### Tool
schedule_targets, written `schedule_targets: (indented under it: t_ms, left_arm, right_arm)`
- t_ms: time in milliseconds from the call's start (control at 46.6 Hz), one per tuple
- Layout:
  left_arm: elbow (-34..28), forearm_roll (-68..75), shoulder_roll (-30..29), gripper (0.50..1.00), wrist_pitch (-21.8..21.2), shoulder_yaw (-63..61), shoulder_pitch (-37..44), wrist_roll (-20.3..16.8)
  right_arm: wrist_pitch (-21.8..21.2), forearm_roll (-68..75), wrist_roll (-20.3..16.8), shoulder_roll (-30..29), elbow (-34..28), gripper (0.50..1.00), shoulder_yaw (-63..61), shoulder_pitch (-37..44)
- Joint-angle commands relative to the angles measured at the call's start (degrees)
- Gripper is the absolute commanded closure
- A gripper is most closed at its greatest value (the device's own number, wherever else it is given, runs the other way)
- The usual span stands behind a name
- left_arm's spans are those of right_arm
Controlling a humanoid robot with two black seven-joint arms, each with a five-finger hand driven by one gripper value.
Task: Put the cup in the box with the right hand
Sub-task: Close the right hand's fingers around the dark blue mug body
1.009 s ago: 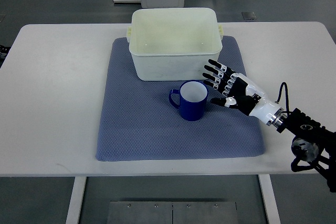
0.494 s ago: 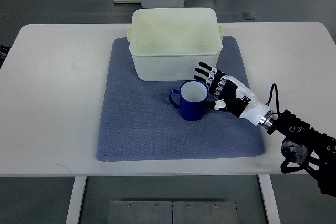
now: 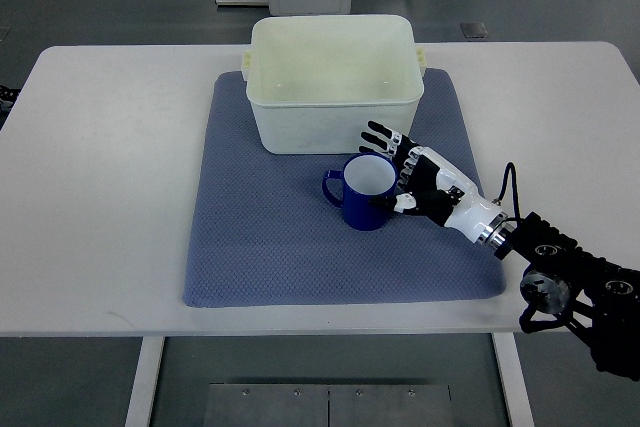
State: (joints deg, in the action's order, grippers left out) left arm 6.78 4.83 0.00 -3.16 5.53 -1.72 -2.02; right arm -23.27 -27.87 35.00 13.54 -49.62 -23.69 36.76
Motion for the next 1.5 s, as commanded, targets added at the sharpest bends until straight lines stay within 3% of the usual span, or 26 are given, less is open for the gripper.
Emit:
schedule_targets:
  t_ms: [0, 279, 472, 1481]
  left_arm:
    - [0.1, 0.0, 0.0, 0.500, 0.0, 0.0, 0.0, 0.0]
    - [0.0, 0.0, 0.0, 0.500, 0.0, 0.0, 0.0, 0.0]
    - [0.0, 0.0, 0.0, 0.500, 0.0, 0.0, 0.0, 0.0]
    - [0.0, 0.0, 0.0, 0.500, 0.0, 0.0, 0.0, 0.0]
  right_arm:
    - [0.1, 0.0, 0.0, -0.1, 0.0, 0.500, 0.5, 0.0]
    - [0.2, 0.0, 0.0, -1.9, 2.0, 0.500, 0.9, 0.1]
    - [3.1, 0.0, 0.0, -2.4, 2.7, 0.500, 0.9, 0.1]
    - [3.2, 0.2, 0.0, -6.4, 8.5, 0.500, 1.8, 0.6]
